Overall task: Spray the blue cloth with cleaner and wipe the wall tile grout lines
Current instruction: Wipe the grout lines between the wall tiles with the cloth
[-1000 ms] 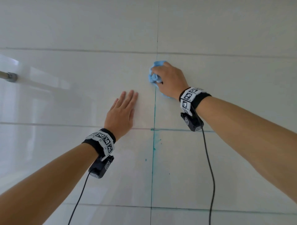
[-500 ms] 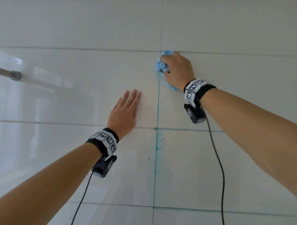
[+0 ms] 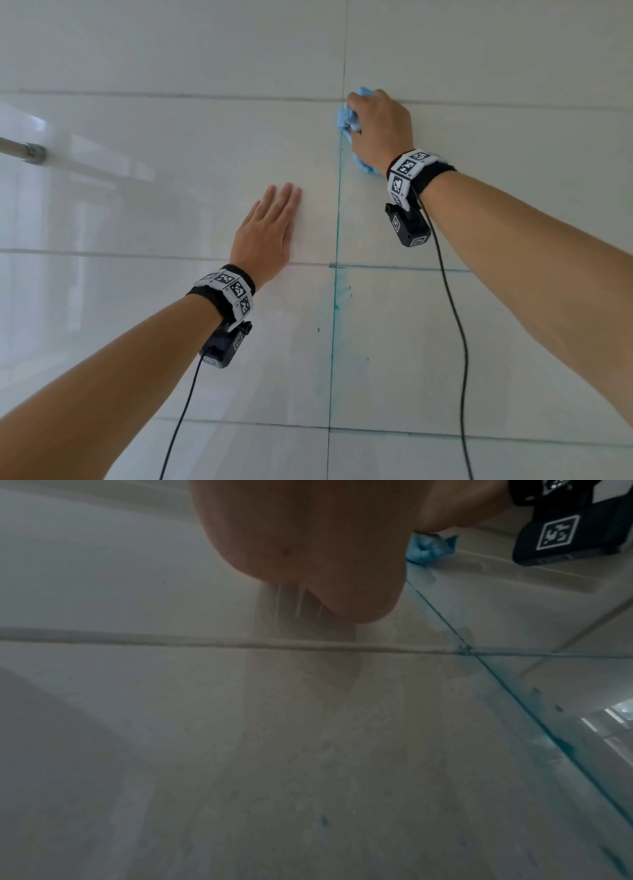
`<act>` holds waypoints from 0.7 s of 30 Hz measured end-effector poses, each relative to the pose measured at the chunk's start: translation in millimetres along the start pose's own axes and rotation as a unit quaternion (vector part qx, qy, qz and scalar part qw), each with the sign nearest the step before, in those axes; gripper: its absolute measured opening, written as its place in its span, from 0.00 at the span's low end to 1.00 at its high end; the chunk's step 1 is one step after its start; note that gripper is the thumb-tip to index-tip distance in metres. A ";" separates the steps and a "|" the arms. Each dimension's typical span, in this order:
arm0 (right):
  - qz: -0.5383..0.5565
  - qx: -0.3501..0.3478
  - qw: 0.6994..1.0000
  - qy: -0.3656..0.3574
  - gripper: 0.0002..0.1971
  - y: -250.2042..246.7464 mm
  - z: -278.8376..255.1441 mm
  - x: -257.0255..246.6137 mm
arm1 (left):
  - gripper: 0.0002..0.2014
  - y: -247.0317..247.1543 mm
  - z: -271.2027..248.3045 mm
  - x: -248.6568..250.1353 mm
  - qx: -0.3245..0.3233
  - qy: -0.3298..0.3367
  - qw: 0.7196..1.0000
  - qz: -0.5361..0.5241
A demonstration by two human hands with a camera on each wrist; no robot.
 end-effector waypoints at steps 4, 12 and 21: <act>0.016 -0.017 0.999 -0.026 0.10 14.6 -29.6 -10.5 | 0.28 -0.7 -0.8 -0.9 0.002 0.002 1.000 0.000; -0.016 -0.074 0.989 -0.124 0.12 15.7 -65.0 -19.9 | 0.29 0.0 -1.6 2.0 0.011 0.003 1.000 -0.001; 0.007 -0.014 1.000 -0.011 0.11 1.6 -4.1 -13.9 | 0.28 1.0 -2.5 1.6 0.027 0.011 1.000 0.009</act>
Point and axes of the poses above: each hand's wrist, its own z-axis towards the middle knuckle, its own y-axis out of the palm, x = y × z, the point moved 6 cm from there along z, towards the middle knuckle, and after that the axes turned 12 degrees about -z, right-handed, at the moved point
